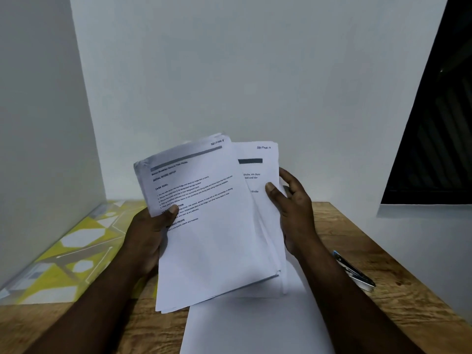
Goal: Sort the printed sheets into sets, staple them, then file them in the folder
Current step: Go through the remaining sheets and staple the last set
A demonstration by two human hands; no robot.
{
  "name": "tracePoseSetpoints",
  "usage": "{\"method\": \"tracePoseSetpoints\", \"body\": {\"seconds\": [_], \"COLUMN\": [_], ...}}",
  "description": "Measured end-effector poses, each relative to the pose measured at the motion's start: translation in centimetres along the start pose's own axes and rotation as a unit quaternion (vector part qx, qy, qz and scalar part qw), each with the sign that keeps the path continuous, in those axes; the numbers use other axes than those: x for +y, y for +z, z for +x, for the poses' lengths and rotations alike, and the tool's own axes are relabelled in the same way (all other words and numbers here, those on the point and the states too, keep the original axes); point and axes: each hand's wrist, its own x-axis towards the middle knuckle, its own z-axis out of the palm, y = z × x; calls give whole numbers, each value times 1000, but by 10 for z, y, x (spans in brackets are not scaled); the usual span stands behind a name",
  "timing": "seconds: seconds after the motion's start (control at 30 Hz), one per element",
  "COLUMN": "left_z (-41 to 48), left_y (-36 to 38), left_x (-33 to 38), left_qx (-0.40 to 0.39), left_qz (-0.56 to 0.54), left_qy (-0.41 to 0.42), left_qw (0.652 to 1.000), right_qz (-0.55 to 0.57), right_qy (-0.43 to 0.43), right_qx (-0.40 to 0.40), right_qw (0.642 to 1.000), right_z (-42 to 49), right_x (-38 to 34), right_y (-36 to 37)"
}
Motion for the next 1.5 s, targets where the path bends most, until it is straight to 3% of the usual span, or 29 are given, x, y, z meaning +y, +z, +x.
{"method": "tracePoseSetpoints", "body": {"seconds": [0.33,0.87,1.03,1.17,1.33,1.5], "left_z": [7,6,6,5,4,2], "left_y": [-7,-9,-8,-8,-7,-5], "left_x": [-8,-6,-8,-8,-8,-6], "left_qx": [13,1,-2,-10,-16,-23], "left_qz": [3,-13,-14,-12,-12,-20], "left_qy": [-36,-70,-70,-68,-68,-69], "left_qw": [999,997,997,998,998,997], "right_qz": [-101,-82,-104,-173,-316,-328], "right_qy": [-13,-11,-35,-61,-149,-167], "right_qx": [-6,30,3,-23,-39,2], "right_qw": [995,996,994,983,936,930], "right_z": [2,1,-1,-6,-11,-10], "right_x": [5,5,5,6,5,4], "right_y": [-5,-5,-5,1,1,2]}}
